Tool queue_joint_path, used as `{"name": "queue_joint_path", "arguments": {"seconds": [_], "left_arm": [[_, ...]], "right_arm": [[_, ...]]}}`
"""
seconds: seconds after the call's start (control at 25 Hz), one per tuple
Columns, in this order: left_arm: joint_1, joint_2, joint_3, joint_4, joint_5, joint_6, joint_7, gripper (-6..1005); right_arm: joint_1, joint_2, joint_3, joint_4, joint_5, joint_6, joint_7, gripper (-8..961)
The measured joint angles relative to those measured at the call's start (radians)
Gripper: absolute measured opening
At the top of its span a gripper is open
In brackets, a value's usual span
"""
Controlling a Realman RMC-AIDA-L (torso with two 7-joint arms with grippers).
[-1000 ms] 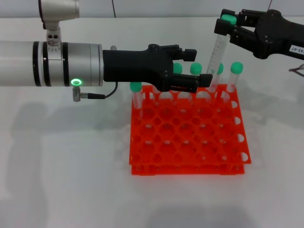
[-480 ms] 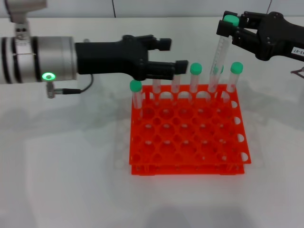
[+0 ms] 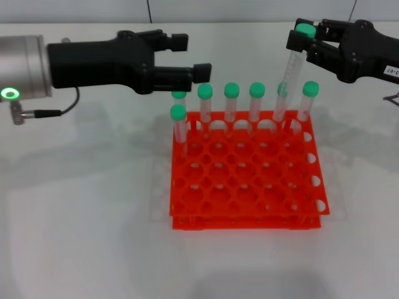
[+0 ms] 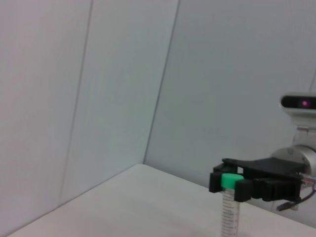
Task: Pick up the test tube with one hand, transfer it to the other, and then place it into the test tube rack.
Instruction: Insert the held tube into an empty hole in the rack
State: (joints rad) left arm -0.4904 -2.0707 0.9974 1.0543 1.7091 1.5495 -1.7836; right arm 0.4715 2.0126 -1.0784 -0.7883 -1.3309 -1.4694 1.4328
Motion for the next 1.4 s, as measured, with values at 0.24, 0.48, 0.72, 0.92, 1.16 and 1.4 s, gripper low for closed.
{"name": "queue_joint_path", "arguments": {"seconds": [0.24, 0.48, 0.72, 0.92, 1.16, 1.4], "left_arm": [[0.089, 0.017, -0.022, 0.120, -0.001, 0.031, -0.095, 884], [0.137, 0.024, -0.171, 0.182, 0.030, 0.185, -0.128, 884], [0.164, 0.051, -0.257, 0.215, 0.153, 0.278, -0.147, 884], [0.166, 0.067, -0.262, 0.221, 0.260, 0.297, -0.130, 884], [0.167, 0.069, -0.261, 0.214, 0.365, 0.310, -0.080, 884], [0.170, 0.067, -0.257, 0.195, 0.382, 0.312, 0.004, 884]], "right_arm": [[-0.013, 0.001, -0.001, 0.000, 0.001, 0.003, 0.000, 266], [-0.026, 0.004, 0.001, 0.001, 0.001, 0.003, -0.004, 268], [-0.034, 0.008, -0.009, 0.004, 0.027, -0.001, -0.013, 270], [-0.039, 0.009, -0.030, 0.018, 0.049, -0.004, -0.020, 271], [-0.026, 0.012, -0.060, 0.035, 0.072, 0.005, -0.030, 273], [-0.009, 0.012, -0.111, 0.050, 0.115, 0.025, -0.044, 275]]}}
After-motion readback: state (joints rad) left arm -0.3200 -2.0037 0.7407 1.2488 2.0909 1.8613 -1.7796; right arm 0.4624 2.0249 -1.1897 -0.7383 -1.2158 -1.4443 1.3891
